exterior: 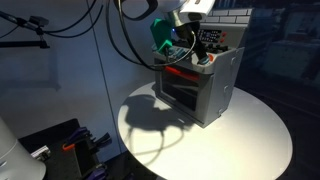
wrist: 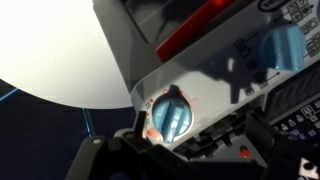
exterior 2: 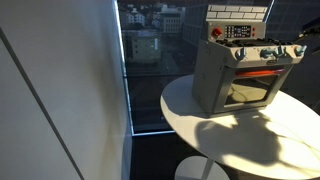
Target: Turn the rightmost blue knob on the stove to the left
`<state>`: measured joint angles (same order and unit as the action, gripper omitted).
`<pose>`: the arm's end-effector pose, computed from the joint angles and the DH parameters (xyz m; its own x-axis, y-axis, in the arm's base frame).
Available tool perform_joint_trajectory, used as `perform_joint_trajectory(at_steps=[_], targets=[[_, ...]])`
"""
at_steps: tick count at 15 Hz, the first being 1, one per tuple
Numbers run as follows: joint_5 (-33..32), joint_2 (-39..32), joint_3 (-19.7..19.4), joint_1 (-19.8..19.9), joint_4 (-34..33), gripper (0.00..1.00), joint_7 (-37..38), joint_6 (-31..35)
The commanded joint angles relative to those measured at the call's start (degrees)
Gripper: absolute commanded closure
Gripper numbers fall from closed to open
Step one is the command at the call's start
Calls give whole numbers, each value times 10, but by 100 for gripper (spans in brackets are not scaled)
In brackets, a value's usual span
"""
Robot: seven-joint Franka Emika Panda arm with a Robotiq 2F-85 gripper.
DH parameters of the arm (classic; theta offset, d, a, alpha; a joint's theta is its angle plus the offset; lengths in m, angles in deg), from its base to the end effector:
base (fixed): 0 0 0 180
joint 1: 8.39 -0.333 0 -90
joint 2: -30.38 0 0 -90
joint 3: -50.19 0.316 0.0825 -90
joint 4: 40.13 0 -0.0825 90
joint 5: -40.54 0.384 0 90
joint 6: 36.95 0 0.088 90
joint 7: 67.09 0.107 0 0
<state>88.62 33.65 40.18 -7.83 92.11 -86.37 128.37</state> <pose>0.5199 -0.1417 0.4259 0.6274 -0.5888 0.5097 -0.3970 -0.8049 -0.4412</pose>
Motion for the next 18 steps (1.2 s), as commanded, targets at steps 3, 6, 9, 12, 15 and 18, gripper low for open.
perform_joint_trajectory(at_steps=[3,6,9,12,15,18], targets=[[48,-7,-1,-5,-12,12,-43,7],[58,-7,-1,-5,-12,26,-53,8],[67,-7,-1,-5,-12,29,-62,8],[74,-7,-2,-4,-12,37,-68,7],[78,-9,-2,-3,-14,40,-70,8],[77,-11,-3,-3,-15,42,-69,10]])
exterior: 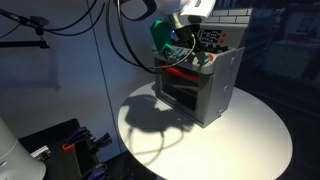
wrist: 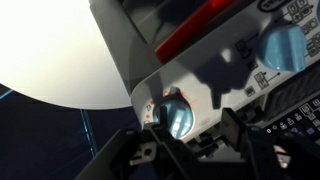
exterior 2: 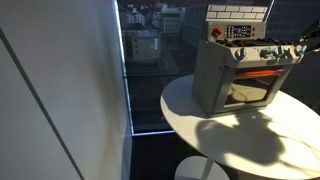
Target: Turn the rightmost blue knob on the stove to the left
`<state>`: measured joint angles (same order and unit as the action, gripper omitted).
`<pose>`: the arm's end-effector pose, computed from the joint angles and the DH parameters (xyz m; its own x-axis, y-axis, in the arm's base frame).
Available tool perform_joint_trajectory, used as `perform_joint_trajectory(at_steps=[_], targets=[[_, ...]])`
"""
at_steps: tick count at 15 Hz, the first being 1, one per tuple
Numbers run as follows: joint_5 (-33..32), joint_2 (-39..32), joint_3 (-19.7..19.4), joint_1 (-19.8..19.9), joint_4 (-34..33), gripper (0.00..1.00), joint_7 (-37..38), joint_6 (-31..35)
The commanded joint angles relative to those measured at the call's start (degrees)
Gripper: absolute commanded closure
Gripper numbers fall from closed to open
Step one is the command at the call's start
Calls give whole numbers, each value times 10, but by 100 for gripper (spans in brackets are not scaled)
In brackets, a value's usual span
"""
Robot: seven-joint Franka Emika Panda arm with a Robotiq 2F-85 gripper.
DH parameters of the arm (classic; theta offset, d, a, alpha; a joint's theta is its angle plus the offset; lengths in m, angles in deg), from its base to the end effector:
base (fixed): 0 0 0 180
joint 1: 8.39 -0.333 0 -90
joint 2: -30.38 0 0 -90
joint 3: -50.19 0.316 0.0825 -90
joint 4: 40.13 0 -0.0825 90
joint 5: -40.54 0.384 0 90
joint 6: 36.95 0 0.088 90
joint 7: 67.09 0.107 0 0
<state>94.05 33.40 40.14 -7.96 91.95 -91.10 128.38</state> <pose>0.5179 -0.1439 0.4217 0.6194 -0.5956 0.5114 -0.3871 -0.7985 -0.4611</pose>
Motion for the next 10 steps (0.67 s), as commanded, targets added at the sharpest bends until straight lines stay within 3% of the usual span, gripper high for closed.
perform_joint_trajectory(at_steps=[1,4,6,8,10], targets=[[23,-10,-3,-1,-13,41,-22,10],[22,-12,-4,0,-14,42,-21,13],[22,-13,-6,1,-14,52,-21,16],[22,-12,-7,1,-13,74,-21,19],[22,-12,-9,1,-13,84,-21,22]])
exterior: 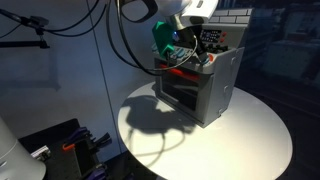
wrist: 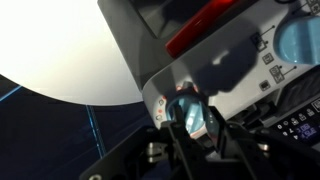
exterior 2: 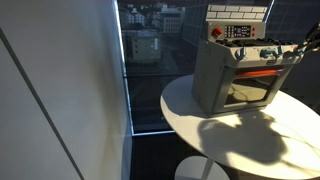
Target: Turn the rightmost blue knob on the stove to the left
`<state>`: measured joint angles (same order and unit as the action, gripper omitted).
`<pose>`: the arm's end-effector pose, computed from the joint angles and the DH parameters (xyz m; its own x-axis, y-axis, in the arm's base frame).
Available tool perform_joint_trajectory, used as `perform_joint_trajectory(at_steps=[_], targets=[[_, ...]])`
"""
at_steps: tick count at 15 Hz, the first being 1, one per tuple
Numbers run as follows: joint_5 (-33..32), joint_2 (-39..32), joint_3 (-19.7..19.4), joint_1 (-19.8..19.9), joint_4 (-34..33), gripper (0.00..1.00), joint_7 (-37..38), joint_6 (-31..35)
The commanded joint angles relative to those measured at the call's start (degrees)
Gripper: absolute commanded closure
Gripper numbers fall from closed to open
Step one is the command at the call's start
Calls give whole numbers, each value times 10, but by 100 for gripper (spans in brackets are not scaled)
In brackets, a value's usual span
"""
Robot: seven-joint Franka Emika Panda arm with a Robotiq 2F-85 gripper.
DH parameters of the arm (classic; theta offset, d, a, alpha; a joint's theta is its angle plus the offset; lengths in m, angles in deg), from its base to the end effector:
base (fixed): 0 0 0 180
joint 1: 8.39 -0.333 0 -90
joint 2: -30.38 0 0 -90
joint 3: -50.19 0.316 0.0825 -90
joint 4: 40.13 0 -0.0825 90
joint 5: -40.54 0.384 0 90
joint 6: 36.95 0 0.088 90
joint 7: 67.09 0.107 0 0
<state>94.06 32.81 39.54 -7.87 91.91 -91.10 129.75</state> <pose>0.5167 -0.1526 0.4188 0.6021 -0.6050 0.5210 -0.4078 -0.7941 -0.4507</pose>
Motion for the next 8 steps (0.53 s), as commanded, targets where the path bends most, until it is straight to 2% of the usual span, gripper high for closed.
perform_joint_trajectory(at_steps=[1,2,4,8], targets=[[21,-7,-4,0,-12,92,-20,8],[21,-8,-5,1,-12,96,-20,8],[20,-8,-5,0,-13,93,-19,8],[12,-5,-4,1,-9,94,-17,12]])
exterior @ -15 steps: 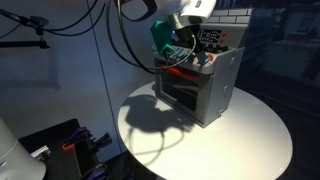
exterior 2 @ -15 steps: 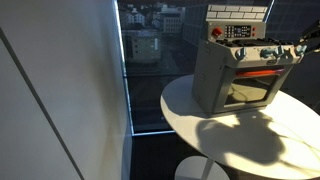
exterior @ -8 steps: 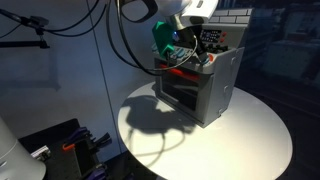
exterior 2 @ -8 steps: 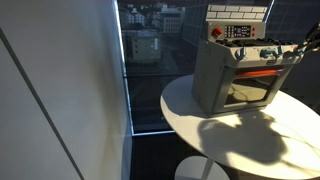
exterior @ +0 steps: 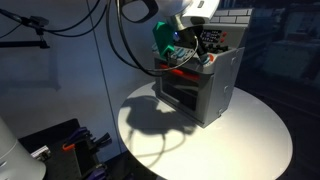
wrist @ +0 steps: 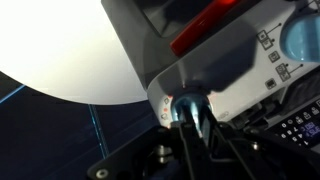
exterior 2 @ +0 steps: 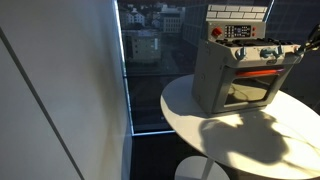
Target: Turn the rightmost blue knob on the stove to the left
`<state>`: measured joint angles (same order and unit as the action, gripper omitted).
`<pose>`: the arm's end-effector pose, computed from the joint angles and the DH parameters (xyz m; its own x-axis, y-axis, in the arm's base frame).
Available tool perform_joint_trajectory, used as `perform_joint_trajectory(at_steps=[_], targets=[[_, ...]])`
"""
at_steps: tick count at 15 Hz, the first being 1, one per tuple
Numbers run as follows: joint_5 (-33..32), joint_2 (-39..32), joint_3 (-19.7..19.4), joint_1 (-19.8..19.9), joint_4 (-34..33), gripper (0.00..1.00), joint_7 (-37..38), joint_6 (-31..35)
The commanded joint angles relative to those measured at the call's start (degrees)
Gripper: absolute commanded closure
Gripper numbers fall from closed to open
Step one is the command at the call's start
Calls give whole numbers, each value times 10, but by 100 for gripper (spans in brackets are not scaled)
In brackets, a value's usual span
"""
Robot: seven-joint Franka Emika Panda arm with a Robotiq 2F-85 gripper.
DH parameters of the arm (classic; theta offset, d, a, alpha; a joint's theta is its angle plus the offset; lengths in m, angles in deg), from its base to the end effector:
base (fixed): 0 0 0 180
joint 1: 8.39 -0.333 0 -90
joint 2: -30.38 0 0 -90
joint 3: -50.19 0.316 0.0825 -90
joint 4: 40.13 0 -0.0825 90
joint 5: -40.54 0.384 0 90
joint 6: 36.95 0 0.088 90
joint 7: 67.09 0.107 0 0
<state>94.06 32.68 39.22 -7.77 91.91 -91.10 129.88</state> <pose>0.5157 -0.1567 0.4178 0.5974 -0.6096 0.5210 -0.4153 -0.7910 -0.4493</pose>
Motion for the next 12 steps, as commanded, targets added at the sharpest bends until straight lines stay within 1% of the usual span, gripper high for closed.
perform_joint_trajectory(at_steps=[1,4,12], targets=[[7,-3,-1,0,-8,94,-16,12],[-23,0,-1,3,0,94,-10,14],[-155,15,-4,10,23,95,-9,24]])
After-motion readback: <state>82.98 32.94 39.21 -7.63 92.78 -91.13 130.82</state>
